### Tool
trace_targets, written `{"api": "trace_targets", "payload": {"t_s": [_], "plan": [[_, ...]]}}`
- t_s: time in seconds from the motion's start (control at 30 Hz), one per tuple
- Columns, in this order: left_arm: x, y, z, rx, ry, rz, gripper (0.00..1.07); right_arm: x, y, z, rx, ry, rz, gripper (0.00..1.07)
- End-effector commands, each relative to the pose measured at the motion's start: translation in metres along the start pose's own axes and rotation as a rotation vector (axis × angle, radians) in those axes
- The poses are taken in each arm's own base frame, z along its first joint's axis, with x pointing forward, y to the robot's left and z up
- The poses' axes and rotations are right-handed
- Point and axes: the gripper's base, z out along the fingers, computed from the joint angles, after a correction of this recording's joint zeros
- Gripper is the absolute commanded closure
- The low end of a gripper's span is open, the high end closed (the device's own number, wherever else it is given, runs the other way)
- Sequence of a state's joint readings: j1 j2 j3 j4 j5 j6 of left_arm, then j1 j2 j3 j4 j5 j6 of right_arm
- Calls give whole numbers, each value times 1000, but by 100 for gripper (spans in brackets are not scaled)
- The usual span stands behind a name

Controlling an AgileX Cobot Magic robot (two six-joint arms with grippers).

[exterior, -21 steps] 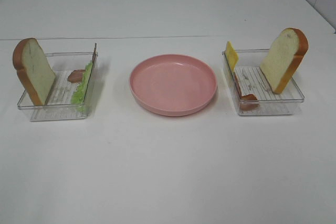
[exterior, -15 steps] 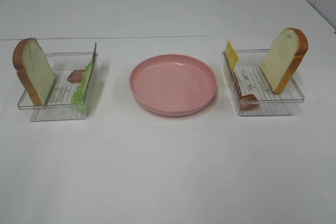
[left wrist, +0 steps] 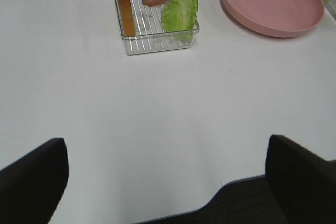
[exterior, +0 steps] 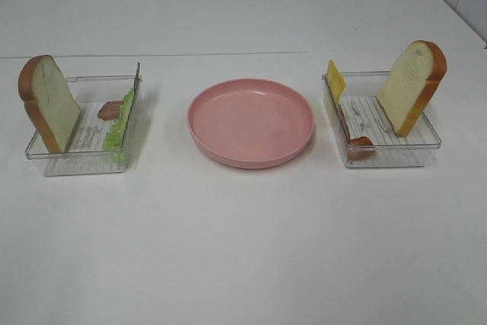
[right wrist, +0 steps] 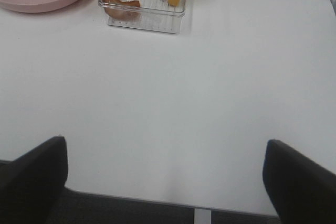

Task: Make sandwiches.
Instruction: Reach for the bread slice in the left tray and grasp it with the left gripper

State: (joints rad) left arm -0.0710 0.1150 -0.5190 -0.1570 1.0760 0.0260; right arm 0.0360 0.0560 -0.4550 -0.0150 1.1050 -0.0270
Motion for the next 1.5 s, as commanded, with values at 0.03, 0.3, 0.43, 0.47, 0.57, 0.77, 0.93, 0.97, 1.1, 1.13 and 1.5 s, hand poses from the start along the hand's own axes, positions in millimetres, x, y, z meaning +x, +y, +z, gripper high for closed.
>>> {"api": "trace_targets", "payload": {"t_s": [0.03, 0.3, 0.43, 0.47, 0.57, 0.77, 0.93, 0.97, 1.1, 1.13, 1.5], "plan": [[1, 0, 1, -3, 0, 1, 13, 0, 0, 0, -2, -6, -2, 9], [-26, 0, -2, -14, -97, 4, 13, 0, 0, 0, -2, -6, -2, 9], [-50, 1, 11, -20, -74, -7, 13, 0, 0, 0, -2, -6, -2, 9], [-50, 1, 11, -20, -74, -7, 13, 0, 0, 0, -2, -6, -2, 9], [-77, 3, 32, -29, 6, -19, 13, 0, 0, 0, -2, -6, -2, 9], [-117, 8, 76, -44, 159, 0, 13, 0, 0, 0, -2, -6, -2, 9], [-150, 13, 112, -60, 238, 5, 13, 0, 0, 0, -2, -6, -2, 9], [-155, 14, 122, -61, 257, 2, 13, 0, 0, 0, -2, -6, -2, 9], [-171, 17, 146, -63, 291, -6, 13, 0, 0, 0, -2, -6, -2, 9], [-179, 18, 162, -63, 314, -8, 13, 0, 0, 0, -2, -6, -2, 9], [-212, 31, 253, -80, 411, -10, 13, 0, 0, 0, -2, -6, -2, 9]]}}
